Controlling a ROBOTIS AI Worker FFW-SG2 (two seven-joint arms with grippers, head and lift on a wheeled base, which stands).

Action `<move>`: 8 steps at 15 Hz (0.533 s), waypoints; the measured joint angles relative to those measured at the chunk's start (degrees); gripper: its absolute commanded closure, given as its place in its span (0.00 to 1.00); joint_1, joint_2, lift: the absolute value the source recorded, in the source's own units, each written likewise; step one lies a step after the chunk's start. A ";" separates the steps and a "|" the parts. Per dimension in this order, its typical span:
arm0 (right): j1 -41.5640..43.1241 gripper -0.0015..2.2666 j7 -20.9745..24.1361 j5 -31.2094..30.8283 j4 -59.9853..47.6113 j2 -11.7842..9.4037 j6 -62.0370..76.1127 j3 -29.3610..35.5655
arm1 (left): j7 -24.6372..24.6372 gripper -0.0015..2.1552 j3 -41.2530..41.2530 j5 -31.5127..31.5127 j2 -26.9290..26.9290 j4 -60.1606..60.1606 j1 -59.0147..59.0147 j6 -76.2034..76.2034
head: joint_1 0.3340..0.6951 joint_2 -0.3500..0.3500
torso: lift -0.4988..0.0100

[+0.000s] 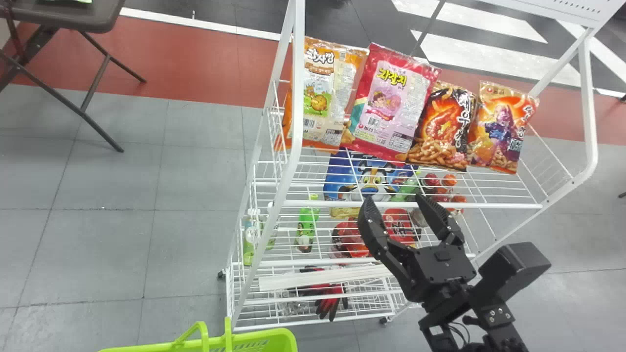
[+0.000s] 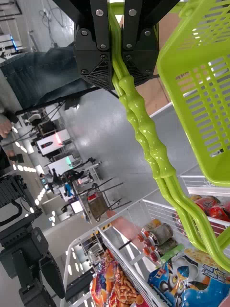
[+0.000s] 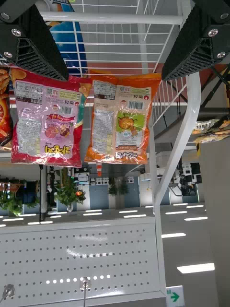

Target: Hold basket handle with left hand then pick Gamjakkang with right hand and place into basket

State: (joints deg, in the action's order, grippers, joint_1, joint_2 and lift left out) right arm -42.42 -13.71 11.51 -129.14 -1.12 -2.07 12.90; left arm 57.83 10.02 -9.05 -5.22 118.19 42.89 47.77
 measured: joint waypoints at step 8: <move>1.29 0.04 -0.99 -0.23 0.82 -0.53 -0.27 0.96 | 0.00 1.00 0.11 0.08 -0.05 0.08 0.00 0.00 | 1.00 0.00 | 0.94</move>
State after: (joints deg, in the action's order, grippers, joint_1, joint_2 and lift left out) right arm -41.13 -14.71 11.28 -128.32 -1.65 -2.33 13.86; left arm 57.83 10.13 -8.97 -5.27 118.28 42.89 47.77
